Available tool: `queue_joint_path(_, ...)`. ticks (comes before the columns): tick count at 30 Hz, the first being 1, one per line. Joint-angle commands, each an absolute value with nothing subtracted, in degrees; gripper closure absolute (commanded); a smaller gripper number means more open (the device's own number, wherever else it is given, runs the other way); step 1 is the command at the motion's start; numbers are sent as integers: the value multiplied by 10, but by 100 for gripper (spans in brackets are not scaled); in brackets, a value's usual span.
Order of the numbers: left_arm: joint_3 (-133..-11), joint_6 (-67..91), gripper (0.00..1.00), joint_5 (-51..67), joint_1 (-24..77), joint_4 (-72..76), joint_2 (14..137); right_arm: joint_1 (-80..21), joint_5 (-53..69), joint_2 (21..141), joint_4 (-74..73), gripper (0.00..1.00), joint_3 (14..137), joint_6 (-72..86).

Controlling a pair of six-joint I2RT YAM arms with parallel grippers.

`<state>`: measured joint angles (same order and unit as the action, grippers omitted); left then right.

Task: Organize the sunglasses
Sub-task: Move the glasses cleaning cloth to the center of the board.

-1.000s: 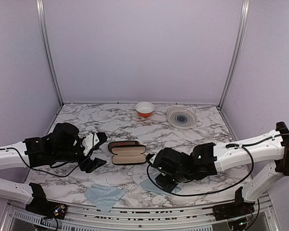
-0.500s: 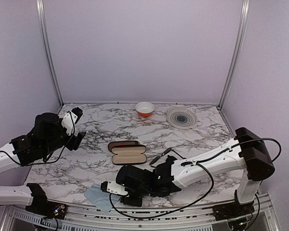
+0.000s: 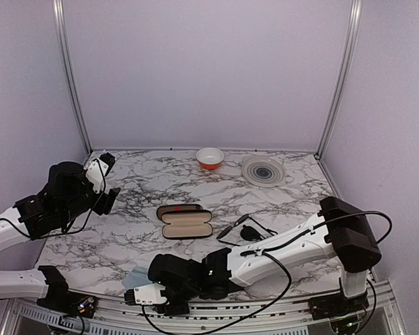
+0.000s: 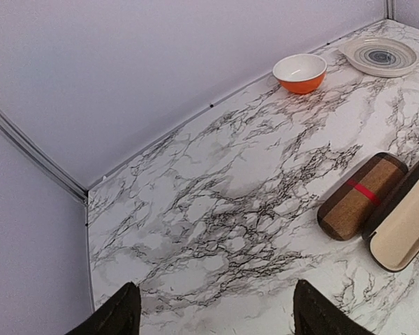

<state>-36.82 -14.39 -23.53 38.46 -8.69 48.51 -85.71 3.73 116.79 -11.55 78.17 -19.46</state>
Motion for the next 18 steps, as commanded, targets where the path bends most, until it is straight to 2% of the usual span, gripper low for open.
queue_joint_path(1,-368,-141,25,-238,372,-69,473,-864,63,1191,-109,62,811,-202)
queue_joint_path(6,-368,-140,25,-233,371,-70,473,-868,70,1215,-108,65,825,-197)
queue_joint_path(15,-368,-139,25,-227,370,-71,475,-862,11,1238,-111,71,824,-181)
queue_joint_path(18,-368,-139,25,-227,370,-71,476,-856,12,1239,-112,77,816,-177)
